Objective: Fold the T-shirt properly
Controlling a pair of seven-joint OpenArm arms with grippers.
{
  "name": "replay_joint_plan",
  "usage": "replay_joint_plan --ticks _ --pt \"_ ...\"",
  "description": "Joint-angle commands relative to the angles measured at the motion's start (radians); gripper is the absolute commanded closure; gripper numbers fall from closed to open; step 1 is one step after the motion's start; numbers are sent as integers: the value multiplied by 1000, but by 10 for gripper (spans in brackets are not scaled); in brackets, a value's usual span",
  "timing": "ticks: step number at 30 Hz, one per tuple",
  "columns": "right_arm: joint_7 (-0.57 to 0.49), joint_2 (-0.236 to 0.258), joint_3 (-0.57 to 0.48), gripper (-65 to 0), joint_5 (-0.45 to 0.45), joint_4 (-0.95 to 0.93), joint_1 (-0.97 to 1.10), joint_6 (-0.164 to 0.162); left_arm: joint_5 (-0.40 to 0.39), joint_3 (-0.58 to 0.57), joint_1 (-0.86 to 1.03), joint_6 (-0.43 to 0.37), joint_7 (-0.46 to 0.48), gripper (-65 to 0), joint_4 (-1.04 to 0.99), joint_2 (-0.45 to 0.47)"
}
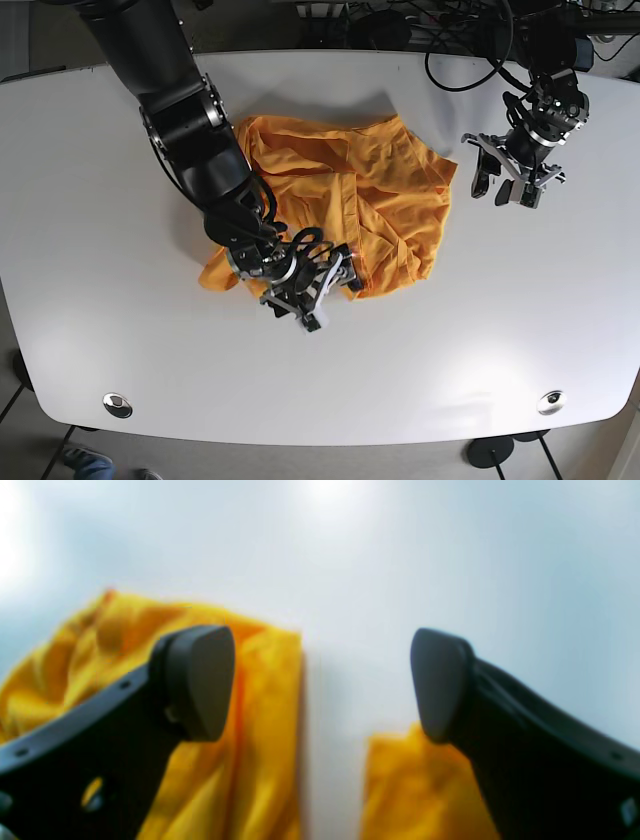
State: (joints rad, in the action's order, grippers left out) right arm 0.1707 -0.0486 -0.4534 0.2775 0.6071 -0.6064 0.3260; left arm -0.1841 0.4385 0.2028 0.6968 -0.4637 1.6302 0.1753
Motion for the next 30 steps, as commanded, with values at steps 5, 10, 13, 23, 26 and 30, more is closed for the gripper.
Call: replay_joint_plan --ticks 5,10,13,23,26,30 --pt "-24 -58 3 -517 13 18 33 12 -18 3 -9 1 23 -244 15 11" --pt "-26 -61 3 -323 16 21 41 12 -18 3 -7 1 23 -244 15 11" --pt "-24 -61 3 -14 16 56 39 12 -18 4 -7 1 23 -244 15 11" --pt "283 52 72 -17 10 730 95 6 -128 4 -7 1 21 -244 18 16" --pt "407 54 158 -19 9 931 65 12 -150 3 -7 1 21 -244 23 14" --pt "465 108 186 -19 18 1009 -28 15 -148 -4 -10 1 21 -244 23 11"
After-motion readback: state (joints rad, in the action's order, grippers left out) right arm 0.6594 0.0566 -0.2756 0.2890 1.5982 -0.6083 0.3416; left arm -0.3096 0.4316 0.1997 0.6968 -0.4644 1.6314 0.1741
